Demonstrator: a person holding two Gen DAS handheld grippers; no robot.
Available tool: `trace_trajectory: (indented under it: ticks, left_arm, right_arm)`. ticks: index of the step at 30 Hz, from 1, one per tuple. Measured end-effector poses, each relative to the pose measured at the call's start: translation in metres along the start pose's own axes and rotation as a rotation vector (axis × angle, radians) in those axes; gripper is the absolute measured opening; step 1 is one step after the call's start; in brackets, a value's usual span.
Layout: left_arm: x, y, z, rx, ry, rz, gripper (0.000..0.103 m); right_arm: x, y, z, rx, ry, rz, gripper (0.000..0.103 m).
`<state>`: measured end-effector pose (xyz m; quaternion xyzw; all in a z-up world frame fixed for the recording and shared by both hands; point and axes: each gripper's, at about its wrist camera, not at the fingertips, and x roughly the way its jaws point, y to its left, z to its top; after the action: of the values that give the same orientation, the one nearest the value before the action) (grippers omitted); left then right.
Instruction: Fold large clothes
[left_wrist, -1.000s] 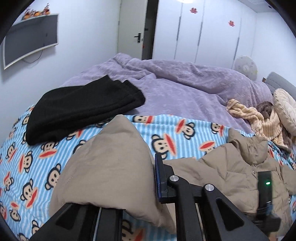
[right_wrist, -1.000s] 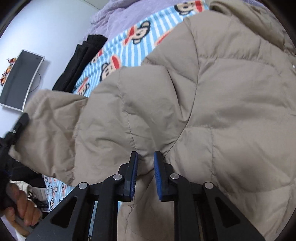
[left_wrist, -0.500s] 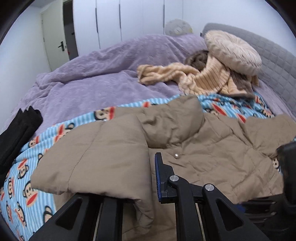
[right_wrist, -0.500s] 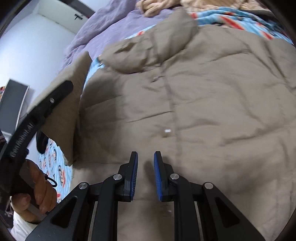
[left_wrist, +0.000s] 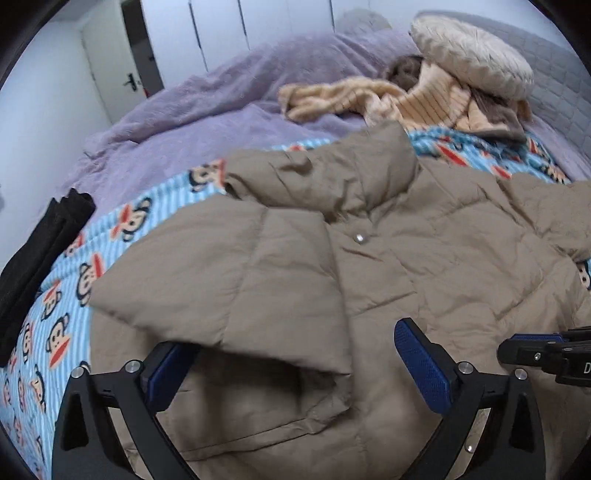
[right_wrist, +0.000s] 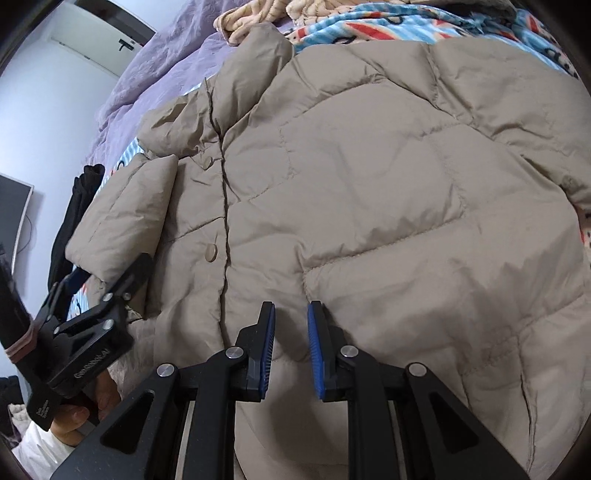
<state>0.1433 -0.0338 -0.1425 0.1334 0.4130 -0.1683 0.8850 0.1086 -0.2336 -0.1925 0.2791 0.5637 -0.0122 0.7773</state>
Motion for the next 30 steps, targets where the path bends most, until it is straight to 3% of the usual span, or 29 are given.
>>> trace_trajectory:
  ticks: [3, 5, 6, 12, 16, 18, 22, 26, 30]
  left_arm:
    - [-0.013, 0.024, -0.001, -0.029, -0.001, 0.023, 0.103]
    - [-0.02, 0.05, -0.005, -0.09, -0.009, 0.041, 0.103]
    - [-0.023, 0.066, -0.007, -0.132, -0.011, 0.065, 0.103]
    - [-0.003, 0.154, -0.034, -0.334, 0.074, 0.22, 0.103]
    - [0.02, 0.17, -0.057, -0.367, 0.154, 0.248, 0.103]
    - [0.027, 0.165, -0.064, -0.353, 0.164, 0.253, 0.103]
    - [0.029, 0.161, -0.067, -0.344, 0.159, 0.263, 0.103]
    - [0.028, 0.167, -0.069, -0.368, 0.17, 0.234, 0.103]
    - [0.023, 0.17, -0.063, -0.374, 0.175, 0.209, 0.103]
  right_arm:
    - [-0.017, 0.01, -0.006, -0.071, -0.022, -0.014, 0.03]
    - [-0.024, 0.032, -0.005, -0.147, -0.057, -0.04, 0.068]
    - [-0.028, 0.043, -0.005, -0.186, -0.08, -0.046, 0.073]
    - [-0.025, 0.14, -0.02, -0.537, -0.168, -0.085, 0.077]
    - [0.009, 0.194, -0.035, -0.747, -0.175, -0.204, 0.078]
    - [0.027, 0.204, -0.032, -0.787, -0.185, -0.247, 0.078]
    - [0.025, 0.181, 0.001, -0.639, -0.234, -0.294, 0.078]
    - [-0.002, 0.108, 0.036, -0.327, -0.253, -0.264, 0.079]
    - [-0.019, 0.037, 0.042, -0.065, -0.212, -0.204, 0.079]
